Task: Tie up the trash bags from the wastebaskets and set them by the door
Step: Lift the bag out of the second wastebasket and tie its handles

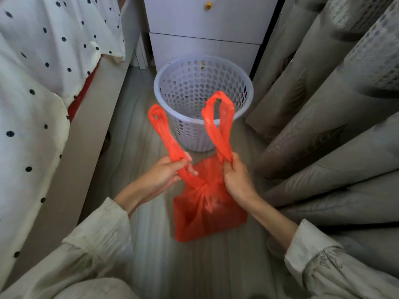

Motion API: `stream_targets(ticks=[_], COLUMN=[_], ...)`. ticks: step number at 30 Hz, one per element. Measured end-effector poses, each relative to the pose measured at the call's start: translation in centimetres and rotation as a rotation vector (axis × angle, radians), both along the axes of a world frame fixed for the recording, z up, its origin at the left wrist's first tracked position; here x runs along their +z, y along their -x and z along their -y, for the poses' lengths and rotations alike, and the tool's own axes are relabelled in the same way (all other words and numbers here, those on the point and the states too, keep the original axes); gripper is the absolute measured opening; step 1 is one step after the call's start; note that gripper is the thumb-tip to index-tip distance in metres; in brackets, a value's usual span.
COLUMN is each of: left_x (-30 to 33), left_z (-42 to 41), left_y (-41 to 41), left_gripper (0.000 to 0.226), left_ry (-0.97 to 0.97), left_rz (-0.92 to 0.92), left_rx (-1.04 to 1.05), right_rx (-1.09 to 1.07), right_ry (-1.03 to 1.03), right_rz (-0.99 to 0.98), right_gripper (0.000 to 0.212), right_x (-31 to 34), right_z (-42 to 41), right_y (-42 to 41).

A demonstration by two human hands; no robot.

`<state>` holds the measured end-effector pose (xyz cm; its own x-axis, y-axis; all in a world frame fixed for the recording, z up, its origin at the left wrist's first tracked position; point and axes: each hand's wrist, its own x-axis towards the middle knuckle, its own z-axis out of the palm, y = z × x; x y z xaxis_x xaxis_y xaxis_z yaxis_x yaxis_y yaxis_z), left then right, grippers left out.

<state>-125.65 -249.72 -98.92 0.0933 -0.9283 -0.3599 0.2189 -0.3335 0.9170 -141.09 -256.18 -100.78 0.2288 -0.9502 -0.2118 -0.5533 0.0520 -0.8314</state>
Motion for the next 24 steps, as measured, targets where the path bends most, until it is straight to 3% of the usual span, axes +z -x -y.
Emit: stream_targets(ticks=[3,5,7,12,14,16,18,21,24], left_x=[1.8,2.6,3.1,3.6,3.4,3.0,2.0,-0.3,-2.5], left_z=[0.4,1.0,1.5,2.1,2.3,2.3,2.3,1.8,0.2], left_y=[-0.4,-0.6,-0.2,0.2,-0.1,-0.1,0.1,0.2,0.0], left_gripper=[0.024,0.016,0.008,0.014,0.011,0.010,0.015,0.027,0.039], left_ry=[0.186,0.218,0.203,0.042,0.010,-0.009,-0.035,-0.026,-0.036], left_rz=[0.633,0.828,0.784,0.133,-0.027,-0.102,-0.001,0.423,0.690], left_rx=[-0.377,-0.465,-0.402,0.062,0.172,0.166,0.116,0.017,-0.157], right_rx=[0.086,0.148,0.243,0.570,0.651,0.658,0.652,0.617,0.595], right_ry=[-0.014,-0.034,-0.068,-0.098,-0.125,-0.111,-0.044,-0.024,-0.022], right_rz=[-0.091,-0.239,-0.355,-0.383,-0.389,-0.401,-0.438,-0.389,-0.291], right_gripper=[0.024,0.027,0.031,0.032,0.026,0.033,0.040,0.035,0.036], right_x=[0.1,-0.2,-0.3,-0.4,-0.5,-0.7,-1.0,-1.1,-1.2], right_z=[0.3,0.6,0.3,-1.3,-1.4,-1.5,-1.6,-1.4,-0.8], right_y=[-0.4,-0.5,-0.5,-0.9,-0.8,-0.7,-0.6,-0.3,0.0])
